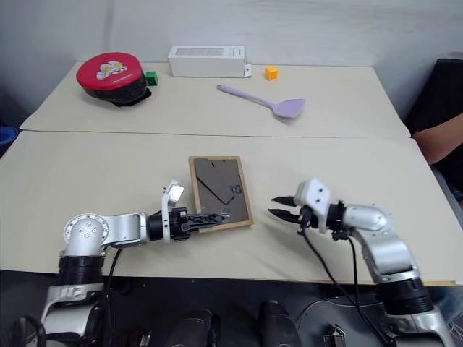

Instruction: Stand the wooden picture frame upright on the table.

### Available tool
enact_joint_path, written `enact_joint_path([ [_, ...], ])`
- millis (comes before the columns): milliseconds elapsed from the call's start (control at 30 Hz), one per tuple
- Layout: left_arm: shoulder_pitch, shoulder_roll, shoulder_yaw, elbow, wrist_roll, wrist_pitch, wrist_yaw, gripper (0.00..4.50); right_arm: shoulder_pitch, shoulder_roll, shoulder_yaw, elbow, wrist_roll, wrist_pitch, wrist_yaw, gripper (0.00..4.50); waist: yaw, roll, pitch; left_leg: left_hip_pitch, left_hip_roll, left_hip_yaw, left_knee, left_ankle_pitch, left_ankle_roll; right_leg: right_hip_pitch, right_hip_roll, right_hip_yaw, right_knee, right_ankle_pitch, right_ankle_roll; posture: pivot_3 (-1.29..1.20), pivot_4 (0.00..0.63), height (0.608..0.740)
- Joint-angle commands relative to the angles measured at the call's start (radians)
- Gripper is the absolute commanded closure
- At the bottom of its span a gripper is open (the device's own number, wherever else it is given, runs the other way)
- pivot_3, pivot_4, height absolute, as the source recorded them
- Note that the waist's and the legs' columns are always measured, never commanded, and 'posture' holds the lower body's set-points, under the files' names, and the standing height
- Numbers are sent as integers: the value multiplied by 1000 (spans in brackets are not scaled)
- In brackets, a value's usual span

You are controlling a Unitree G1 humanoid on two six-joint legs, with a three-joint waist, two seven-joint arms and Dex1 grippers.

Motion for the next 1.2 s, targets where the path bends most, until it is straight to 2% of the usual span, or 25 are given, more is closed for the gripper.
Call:
enact_joint_path([
  [33,22,47,-85,-65,152,-162,-181,3216,-70,12,7,-110,186,230,4,1951,-3,0,0,1,0,0,-2,1,-1,0,0,0,1,0,-1,0,150,740],
  [233,18,68,-166,-74,268,-241,-321,3216,-196,103,102,-73,164,318,-72,17,4,0,0,-1,0,0,-3,1,0,-3,-1,0,1,-1,-2,0,150,740],
  [367,29,82,-206,-104,328,-274,-384,3216,-266,158,153,10,111,297,-91,17,6,0,0,-2,0,-1,-4,1,1,-3,-1,0,-1,-1,-2,0,150,740],
  [633,52,75,-200,-135,368,-274,-410,3216,-327,246,191,73,107,261,-49,17,3,0,0,-2,0,-1,-5,1,1,-3,-1,0,-2,-1,-2,0,150,740],
  [867,44,64,-136,-123,328,-207,-397,3216,-265,181,174,-18,177,284,76,17,4,0,0,-3,0,-2,-6,0,2,-3,-1,-1,-3,-1,-2,0,150,740],
  [1000,33,61,-107,-115,314,-165,-405,3216,-232,140,165,-32,171,233,128,17,3,0,0,-3,0,-2,-6,0,2,-3,-1,-1,-3,-1,-2,0,150,740],
  [1100,6,51,-75,-94,269,-91,-408,3216,-205,116,168,5,83,58,160,17,4,0,0,-3,0,-2,-6,0,2,-3,-1,-1,-3,-1,-2,0,150,740],
  [1200,-43,33,-3,-53,172,78,-390,3216,-185,110,114,76,38,-117,169,17,3,0,0,-3,0,-1,-6,0,2,-3,-1,0,-3,-1,-2,0,150,740],
])
